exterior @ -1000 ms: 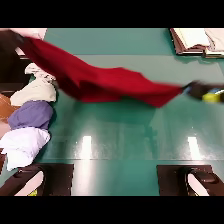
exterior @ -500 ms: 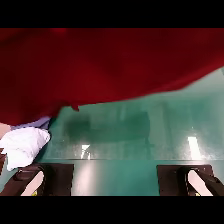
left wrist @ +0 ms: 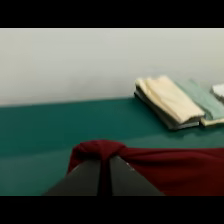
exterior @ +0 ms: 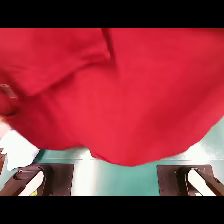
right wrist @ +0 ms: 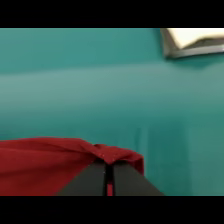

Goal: Fold the shirts.

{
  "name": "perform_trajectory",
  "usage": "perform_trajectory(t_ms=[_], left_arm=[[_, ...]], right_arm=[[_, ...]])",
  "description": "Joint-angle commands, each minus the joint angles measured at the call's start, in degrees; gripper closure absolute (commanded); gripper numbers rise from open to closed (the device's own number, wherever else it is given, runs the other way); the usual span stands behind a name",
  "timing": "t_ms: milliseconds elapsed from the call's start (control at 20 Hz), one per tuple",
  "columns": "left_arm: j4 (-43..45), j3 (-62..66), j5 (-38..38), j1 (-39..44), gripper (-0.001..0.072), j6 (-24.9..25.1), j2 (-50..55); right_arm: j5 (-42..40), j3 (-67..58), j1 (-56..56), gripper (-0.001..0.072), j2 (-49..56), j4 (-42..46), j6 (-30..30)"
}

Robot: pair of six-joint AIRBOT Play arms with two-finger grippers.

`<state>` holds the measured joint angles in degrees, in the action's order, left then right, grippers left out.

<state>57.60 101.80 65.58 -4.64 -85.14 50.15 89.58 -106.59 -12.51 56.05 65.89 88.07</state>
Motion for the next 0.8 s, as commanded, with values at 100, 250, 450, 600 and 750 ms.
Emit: perform_trajectory(t_ms=[100, 250, 450, 600, 750], left_arm=[[-1.0, -20.0, 2.3, 0.0, 0.0684, 0.1, 14.0], [-2.0, -21.5, -1.7, 0.0, 0.0683, 3.3, 26.8], [-4.9, -19.3, -14.2, 0.0, 0.0684, 7.6, 39.6], [-4.9, -14.2, -15.9, 0.0, 0.0683, 7.9, 44.1], [-4.3, -12.6, -14.1, 0.0, 0.0683, 9.2, 44.3]], right_arm=[[0.2, 12.0, 11.4, 0.0698, 15.6, 13.9, 0.2], [-6.0, 12.6, 13.4, 0.0698, 27.5, 14.7, -0.8], [-17.8, 8.2, 12.7, 0.0698, 39.6, 11.9, -1.8], [-18.7, 0.2, 11.9, 0.0698, 45.2, 7.5, -2.3], [-15.3, -4.2, 12.0, 0.0698, 46.8, 7.3, -3.0]])
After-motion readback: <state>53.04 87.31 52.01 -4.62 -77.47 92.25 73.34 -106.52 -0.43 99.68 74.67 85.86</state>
